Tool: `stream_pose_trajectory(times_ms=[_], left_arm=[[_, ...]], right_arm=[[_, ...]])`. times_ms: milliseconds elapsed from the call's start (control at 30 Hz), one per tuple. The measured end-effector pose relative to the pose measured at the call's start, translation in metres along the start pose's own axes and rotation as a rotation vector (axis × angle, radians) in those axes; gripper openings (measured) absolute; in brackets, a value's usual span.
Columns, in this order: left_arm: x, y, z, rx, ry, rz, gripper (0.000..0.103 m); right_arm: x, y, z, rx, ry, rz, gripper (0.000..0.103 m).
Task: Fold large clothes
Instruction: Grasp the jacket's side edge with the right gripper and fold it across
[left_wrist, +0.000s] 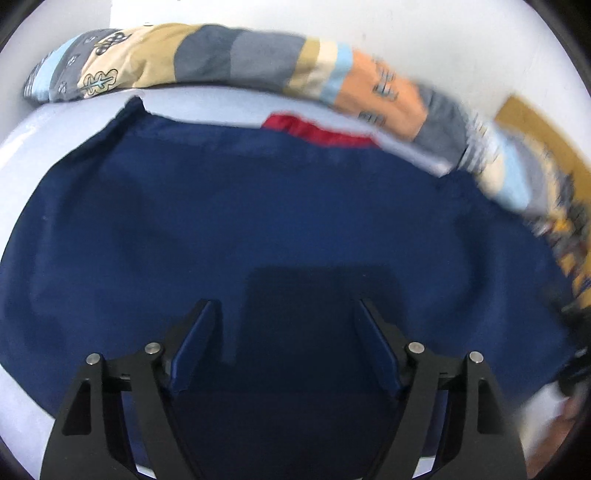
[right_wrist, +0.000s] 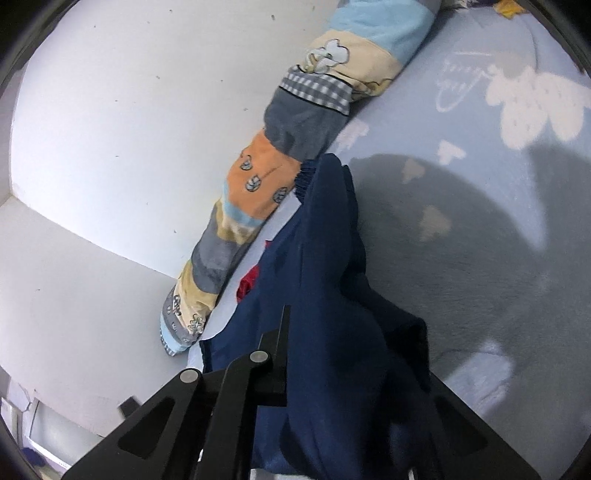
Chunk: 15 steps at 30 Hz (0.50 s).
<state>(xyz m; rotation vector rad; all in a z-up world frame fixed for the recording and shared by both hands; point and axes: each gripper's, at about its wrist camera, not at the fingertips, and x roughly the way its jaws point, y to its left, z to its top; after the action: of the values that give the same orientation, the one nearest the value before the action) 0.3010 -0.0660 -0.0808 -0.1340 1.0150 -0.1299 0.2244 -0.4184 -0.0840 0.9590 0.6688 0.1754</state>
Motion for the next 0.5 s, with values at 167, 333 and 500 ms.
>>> stream_pose_trajectory(times_ms=[167,333,500], left_arm=[[0.004,-0.010,-0.006,0.109,-0.039,0.033,0.078],[-0.002,0.000,-0.007,0.082,-0.075,-0.026,0.078],[0.004,-0.011,-0.009,0.180,-0.082,0.031,0.079]], right_arm=[[0.000,0.013,0.001,-0.069,0.016,0.006,0.010],[0.000,0.026,0.002,-0.104,0.014,0.021,0.010],[0.001,0.029,0.002,-0.117,0.024,0.023,0.010]])
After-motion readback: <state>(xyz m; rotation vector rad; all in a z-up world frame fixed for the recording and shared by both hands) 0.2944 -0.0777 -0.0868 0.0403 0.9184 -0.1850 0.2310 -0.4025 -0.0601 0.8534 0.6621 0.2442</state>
